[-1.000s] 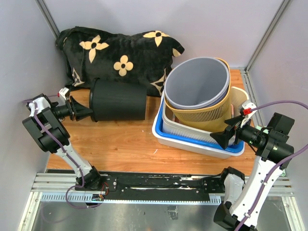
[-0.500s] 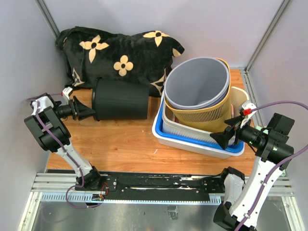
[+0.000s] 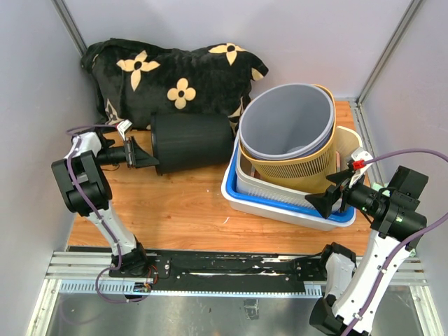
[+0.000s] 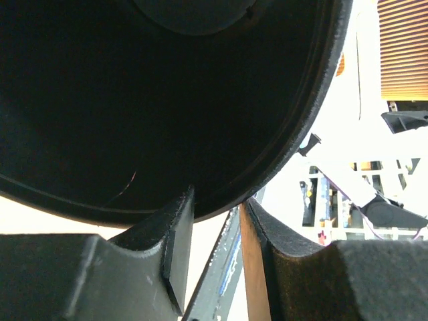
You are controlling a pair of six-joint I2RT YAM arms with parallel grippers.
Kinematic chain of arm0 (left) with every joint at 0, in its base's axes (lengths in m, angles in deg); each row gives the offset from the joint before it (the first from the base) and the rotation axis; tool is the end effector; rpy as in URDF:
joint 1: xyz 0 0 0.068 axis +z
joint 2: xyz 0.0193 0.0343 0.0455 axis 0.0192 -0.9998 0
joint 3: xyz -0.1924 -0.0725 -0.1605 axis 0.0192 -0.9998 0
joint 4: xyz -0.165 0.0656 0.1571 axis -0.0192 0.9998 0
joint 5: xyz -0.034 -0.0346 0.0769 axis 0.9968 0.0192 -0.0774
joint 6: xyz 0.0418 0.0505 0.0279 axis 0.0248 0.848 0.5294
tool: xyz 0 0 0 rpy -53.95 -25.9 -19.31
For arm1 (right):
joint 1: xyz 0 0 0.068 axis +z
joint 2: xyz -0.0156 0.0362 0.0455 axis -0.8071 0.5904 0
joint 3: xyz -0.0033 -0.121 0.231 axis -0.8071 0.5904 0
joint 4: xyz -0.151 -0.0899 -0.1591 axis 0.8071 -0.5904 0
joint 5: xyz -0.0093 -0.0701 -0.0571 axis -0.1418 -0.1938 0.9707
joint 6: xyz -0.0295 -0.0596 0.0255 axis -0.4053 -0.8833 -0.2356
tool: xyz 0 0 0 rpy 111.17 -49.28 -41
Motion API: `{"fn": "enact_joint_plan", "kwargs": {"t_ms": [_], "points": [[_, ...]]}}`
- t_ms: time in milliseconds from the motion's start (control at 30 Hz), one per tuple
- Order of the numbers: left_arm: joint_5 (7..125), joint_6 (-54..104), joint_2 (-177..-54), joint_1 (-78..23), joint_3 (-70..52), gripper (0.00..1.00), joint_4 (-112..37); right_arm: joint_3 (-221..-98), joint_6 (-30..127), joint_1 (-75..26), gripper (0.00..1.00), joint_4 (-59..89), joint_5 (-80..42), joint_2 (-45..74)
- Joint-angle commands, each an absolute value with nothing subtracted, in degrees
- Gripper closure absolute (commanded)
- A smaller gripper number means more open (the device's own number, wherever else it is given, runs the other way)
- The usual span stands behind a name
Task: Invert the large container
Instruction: Turn the container upside down at the center of the board.
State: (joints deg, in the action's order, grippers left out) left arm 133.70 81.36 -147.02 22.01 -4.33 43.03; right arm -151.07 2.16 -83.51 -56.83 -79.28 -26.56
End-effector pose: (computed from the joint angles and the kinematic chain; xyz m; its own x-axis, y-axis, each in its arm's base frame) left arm 0.2850 0.0598 0.2105 -0.8863 -0.1888 -0.4228 0.3462 0.3362 -0.8759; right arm 0.0819 0.0160 0.3598 -0.2355 -0.1383 -0.9620 -0.6866 0.7242 0.0640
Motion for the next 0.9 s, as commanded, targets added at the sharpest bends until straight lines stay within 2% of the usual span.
{"fn": "enact_joint_plan", "kwargs": {"t_ms": [0, 100, 167, 200, 233, 267, 400, 600, 867], "points": [[136.1, 84.7, -148.2, 22.2, -3.9, 0.65, 42.5, -152.3, 1.3, -83.9, 0.02, -57.9, -81.3, -26.6], [137.5, 85.6, -148.9, 22.2, -4.3, 0.6, 42.5, -152.3, 1.4, -83.9, 0.02, -57.6, -81.3, -26.6], [138.3, 85.6, -149.2, 21.7, -4.5, 0.6, 42.5, -152.3, 1.5, -84.0, 0.02, -57.6, -81.3, -26.6], [139.3, 85.4, -149.2, 21.0, -4.5, 0.83, 42.6, -152.3, 1.6, -84.0, 0.02, -57.6, -81.3, -26.6], [139.7, 85.2, -149.1, 20.8, -4.6, 0.95, 42.6, -152.3, 1.6, -83.9, 0.02, -57.6, -81.3, -26.6], [140.0, 84.9, -148.9, 20.7, -4.6, 0.99, 42.6, -152.2, 1.6, -83.9, 0.02, -57.6, -81.3, -26.7], [139.8, 82.4, -146.8, 20.4, -4.1, 1.0, 43.1, -152.3, 1.5, -84.0, 0.02, -57.6, -81.3, -26.9], [136.8, 76.3, -137.2, 20.6, 0.3, 1.0, 42.8, -152.3, 1.6, -84.0, 0.02, -57.5, -81.2, -26.8], [142.9, 61.9, -132.2, 21.6, 5.4, 1.0, 42.6, -152.5, 1.6, -84.0, 0.02, -58.0, -80.6, -26.8]]}}
